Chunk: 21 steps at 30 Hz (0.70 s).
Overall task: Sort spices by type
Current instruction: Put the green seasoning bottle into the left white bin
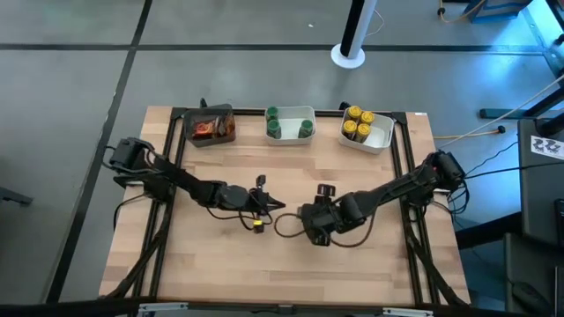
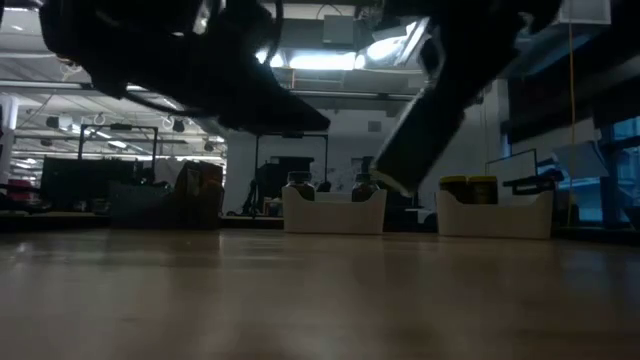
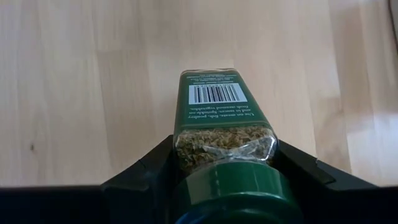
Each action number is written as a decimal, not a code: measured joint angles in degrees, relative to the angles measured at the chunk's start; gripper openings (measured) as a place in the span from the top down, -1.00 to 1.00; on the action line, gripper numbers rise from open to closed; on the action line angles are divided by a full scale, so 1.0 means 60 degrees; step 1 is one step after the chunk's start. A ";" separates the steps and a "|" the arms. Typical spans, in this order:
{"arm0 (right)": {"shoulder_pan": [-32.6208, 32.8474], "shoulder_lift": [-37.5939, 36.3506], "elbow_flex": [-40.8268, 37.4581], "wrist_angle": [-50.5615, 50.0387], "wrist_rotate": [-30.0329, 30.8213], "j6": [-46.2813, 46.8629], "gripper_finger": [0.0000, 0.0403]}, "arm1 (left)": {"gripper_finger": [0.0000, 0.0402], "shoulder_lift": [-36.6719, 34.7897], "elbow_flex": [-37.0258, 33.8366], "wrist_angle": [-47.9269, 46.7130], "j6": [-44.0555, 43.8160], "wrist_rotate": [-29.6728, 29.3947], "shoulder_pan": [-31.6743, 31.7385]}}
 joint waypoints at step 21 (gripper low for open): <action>-0.0792 0.0004 -0.0015 0.1818 0.0013 -0.1198 0.01 | 0.99 0.1057 0.0582 -0.0292 -0.0027 0.0300 0.0188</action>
